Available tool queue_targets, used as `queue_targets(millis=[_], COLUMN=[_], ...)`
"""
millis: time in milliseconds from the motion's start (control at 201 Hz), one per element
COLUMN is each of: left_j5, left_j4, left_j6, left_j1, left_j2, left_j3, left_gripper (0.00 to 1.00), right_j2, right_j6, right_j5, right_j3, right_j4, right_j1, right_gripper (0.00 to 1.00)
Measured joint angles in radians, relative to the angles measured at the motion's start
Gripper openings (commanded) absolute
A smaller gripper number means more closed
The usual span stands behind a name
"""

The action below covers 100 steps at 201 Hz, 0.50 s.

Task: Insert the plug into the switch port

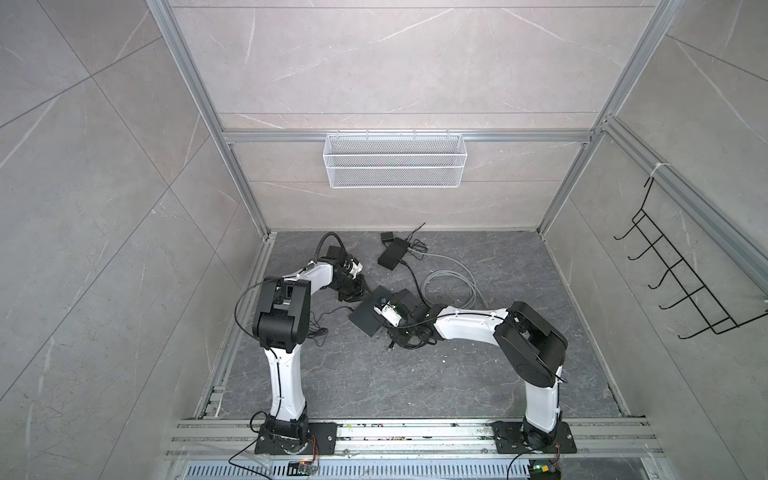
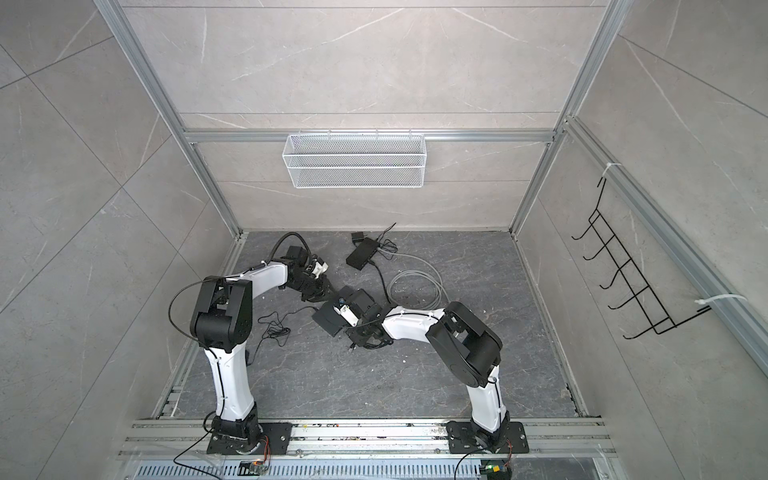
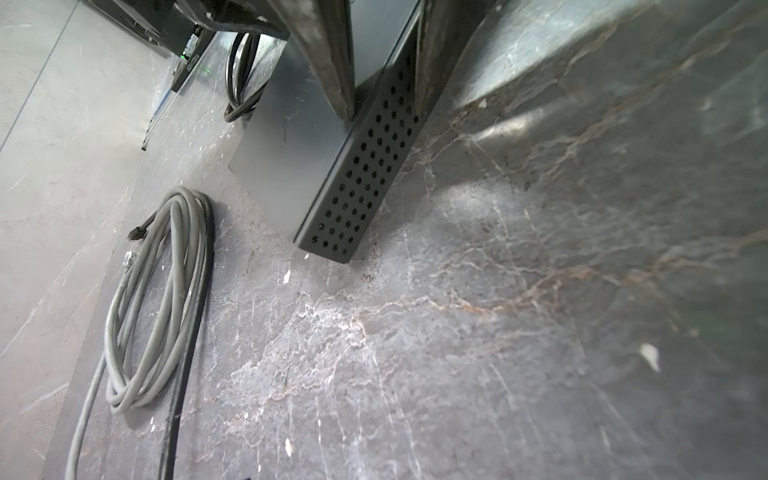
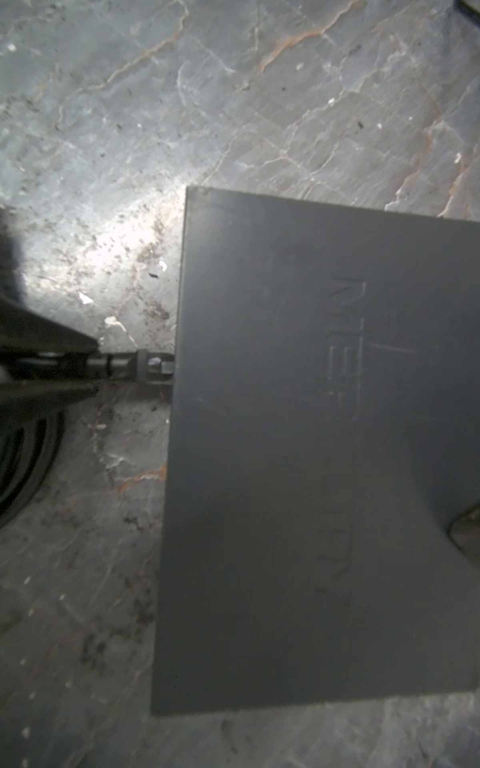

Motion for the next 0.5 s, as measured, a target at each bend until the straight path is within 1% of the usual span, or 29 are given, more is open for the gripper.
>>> queue_targets(millis=[164,373,498], left_j5=[0.000,-0.001,-0.003], left_j4=[-0.012,-0.001,0.015], left_j6=[0.000,0.011,0.026], left_j1=[-0.003,-0.009,-0.011], left_j2=[0.000,-0.006,-0.013], left_j3=[0.000,-0.014,-0.027], left_gripper=[0.25,0.24,0.23], right_j2=[0.006,0.009,0.022], right_j6=[0.022,0.084,0.128], right_j5=[0.007,0.007,0.007], right_j3=[0.000,0.004,0.037], right_j4=[0.005,0.006,-0.038], right_j1=[0.002,0.003,0.003], right_gripper=[0.04,0.02,0.01])
